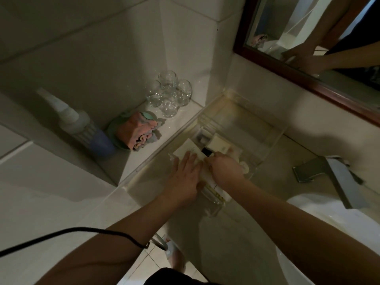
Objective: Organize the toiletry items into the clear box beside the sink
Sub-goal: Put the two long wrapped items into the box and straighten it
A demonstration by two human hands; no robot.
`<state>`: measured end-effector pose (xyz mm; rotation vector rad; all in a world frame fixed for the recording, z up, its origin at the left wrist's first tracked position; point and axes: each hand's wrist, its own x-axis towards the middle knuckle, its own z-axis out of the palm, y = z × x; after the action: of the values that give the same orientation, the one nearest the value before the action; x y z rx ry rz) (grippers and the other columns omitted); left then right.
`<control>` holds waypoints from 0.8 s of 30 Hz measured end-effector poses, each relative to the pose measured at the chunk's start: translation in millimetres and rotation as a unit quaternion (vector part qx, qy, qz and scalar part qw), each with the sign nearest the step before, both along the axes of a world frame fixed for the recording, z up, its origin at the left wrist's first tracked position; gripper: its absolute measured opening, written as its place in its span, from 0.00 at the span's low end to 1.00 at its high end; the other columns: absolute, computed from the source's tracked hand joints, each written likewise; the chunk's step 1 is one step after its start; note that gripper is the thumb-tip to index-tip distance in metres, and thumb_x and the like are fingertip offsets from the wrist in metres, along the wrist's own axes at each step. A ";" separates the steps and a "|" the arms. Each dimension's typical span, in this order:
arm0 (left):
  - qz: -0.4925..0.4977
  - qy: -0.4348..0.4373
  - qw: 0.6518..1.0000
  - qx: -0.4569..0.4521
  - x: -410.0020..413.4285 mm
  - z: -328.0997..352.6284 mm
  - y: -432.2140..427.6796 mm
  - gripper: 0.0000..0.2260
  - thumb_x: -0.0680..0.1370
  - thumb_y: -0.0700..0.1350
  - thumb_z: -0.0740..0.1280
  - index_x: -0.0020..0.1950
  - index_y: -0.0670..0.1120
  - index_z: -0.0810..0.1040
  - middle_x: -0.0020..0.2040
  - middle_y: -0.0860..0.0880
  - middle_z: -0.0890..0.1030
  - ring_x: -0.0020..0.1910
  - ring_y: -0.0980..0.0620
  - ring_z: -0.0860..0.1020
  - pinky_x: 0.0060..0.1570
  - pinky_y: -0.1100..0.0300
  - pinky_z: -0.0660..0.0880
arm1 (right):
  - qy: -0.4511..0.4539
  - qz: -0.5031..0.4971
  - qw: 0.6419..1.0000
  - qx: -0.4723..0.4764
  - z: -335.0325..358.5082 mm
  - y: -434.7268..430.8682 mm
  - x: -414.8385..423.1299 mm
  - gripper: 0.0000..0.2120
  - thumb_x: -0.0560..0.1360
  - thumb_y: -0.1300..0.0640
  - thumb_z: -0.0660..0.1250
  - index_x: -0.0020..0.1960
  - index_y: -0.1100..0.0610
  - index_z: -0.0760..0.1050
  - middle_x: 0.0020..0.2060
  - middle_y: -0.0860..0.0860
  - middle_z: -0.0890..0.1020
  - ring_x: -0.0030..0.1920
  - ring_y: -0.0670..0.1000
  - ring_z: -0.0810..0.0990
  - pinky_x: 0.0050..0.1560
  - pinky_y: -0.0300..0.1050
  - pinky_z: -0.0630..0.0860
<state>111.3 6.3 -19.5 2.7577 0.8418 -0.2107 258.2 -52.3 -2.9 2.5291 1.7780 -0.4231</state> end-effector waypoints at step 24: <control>-0.025 -0.057 0.997 -0.038 25.4 -14.9 50.8 0.29 0.79 0.56 0.52 0.77 0.51 0.47 0.79 0.45 0.52 0.78 0.44 0.49 0.75 0.42 0.49 | 0.039 -0.215 0.976 -0.004 -13.7 -63.7 -33.5 0.38 0.78 0.36 0.43 0.79 0.58 0.39 0.79 0.57 0.41 0.78 0.56 0.37 0.77 0.55 0.39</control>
<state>136.7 57.1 -34.4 2.6932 0.7207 -0.0924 224.7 -116.0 -16.7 2.9244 1.2276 -0.5411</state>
